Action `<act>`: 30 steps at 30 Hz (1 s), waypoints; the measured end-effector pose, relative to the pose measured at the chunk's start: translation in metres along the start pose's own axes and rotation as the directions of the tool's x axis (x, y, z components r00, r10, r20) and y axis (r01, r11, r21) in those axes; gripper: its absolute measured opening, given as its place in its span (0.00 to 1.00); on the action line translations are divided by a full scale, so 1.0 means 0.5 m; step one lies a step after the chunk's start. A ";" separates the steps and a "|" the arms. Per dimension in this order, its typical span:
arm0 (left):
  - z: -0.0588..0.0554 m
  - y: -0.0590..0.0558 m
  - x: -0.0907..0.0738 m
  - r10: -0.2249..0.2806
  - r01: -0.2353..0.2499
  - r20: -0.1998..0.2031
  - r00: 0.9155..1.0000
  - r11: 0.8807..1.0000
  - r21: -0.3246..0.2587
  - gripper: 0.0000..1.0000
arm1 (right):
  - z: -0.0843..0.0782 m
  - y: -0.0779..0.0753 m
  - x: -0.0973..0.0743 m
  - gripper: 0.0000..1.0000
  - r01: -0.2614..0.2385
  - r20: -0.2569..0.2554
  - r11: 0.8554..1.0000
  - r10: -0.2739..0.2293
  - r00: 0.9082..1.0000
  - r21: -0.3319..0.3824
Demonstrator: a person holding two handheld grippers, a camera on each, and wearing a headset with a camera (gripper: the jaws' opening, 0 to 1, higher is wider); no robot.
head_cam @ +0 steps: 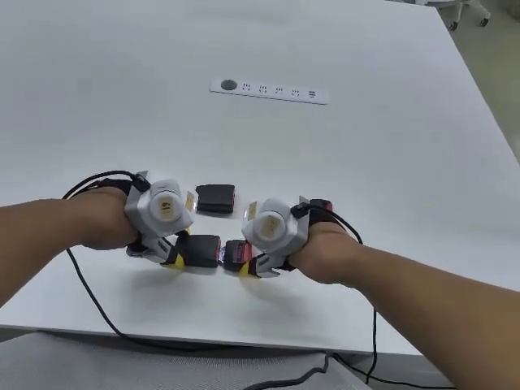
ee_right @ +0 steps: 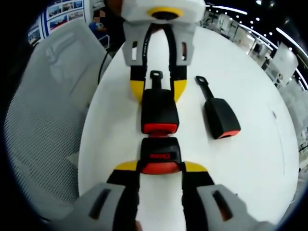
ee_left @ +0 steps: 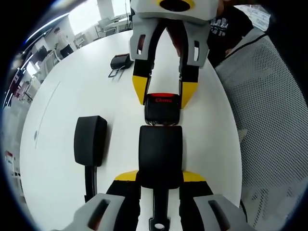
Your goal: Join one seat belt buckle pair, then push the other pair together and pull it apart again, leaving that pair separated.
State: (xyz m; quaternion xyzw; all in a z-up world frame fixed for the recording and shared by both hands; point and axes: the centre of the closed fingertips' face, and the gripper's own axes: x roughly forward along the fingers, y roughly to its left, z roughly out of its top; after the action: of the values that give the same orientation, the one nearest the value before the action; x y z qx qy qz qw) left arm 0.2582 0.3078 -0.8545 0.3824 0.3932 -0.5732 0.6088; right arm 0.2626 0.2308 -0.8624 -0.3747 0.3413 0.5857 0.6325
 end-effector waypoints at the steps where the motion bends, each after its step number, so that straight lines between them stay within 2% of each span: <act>1: 0.000 0.000 0.000 0.001 -0.001 0.000 1.000 1.000 0.000 0.31 | 0.000 0.000 0.000 0.32 0.001 -0.001 1.000 -0.001 1.000 -0.004; 5: 0.001 0.000 0.000 0.007 -0.007 -0.008 1.000 1.000 0.002 0.31 | -0.001 0.000 0.000 0.33 -0.001 0.001 1.000 0.001 1.000 -0.004; 9: -0.004 0.006 0.003 0.021 -0.022 -0.055 0.998 1.000 -0.015 0.32 | 0.001 -0.001 0.004 0.33 0.004 -0.025 1.000 -0.004 1.000 0.014; 12: -0.008 0.008 0.006 0.018 -0.020 -0.073 0.997 1.000 -0.025 0.32 | 0.000 0.000 0.004 0.34 0.005 -0.033 1.000 -0.005 0.999 0.008; 17: -0.012 0.010 0.001 0.052 -0.048 -0.085 0.995 0.998 0.046 0.32 | 0.000 0.002 -0.003 0.35 0.011 -0.018 1.000 -0.011 1.000 0.014; 18: -0.012 0.008 -0.003 0.054 -0.051 -0.079 0.995 0.998 0.044 0.32 | 0.003 0.001 -0.009 0.35 0.021 -0.004 1.000 -0.021 1.000 0.019; 21: -0.004 0.023 -0.024 0.081 -0.081 -0.043 0.996 0.997 0.013 0.37 | 0.029 -0.007 -0.036 0.37 0.060 0.062 0.998 -0.061 0.996 0.028; 23: -0.003 0.029 -0.034 0.086 -0.085 -0.034 0.996 0.996 0.013 0.40 | 0.039 -0.004 -0.048 0.35 0.050 0.090 0.997 -0.055 0.994 0.051; 24: 0.009 0.028 -0.051 0.082 -0.082 -0.010 0.997 0.997 0.000 0.40 | 0.048 -0.008 -0.064 0.35 0.057 0.113 0.997 -0.062 0.992 0.051; 25: 0.010 0.029 -0.054 0.081 -0.081 -0.003 0.997 0.997 -0.004 0.38 | 0.048 -0.011 -0.071 0.35 0.065 0.117 0.997 -0.070 0.991 0.047; 27: 0.015 0.047 -0.067 0.099 -0.099 0.026 0.995 0.995 -0.011 0.36 | 0.044 -0.019 -0.079 0.35 0.068 0.123 0.997 -0.073 0.990 0.046; 30: 0.028 0.071 -0.075 0.124 -0.122 0.050 0.991 0.992 -0.034 0.36 | 0.020 -0.043 -0.089 0.35 0.081 0.121 0.995 -0.087 0.989 0.050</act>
State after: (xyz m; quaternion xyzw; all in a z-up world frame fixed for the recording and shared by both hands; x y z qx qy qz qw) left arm 0.2928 0.3118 -0.8138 0.3814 0.3614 -0.5383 0.6589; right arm 0.2802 0.2172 -0.8171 -0.3373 0.2986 0.5728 0.6848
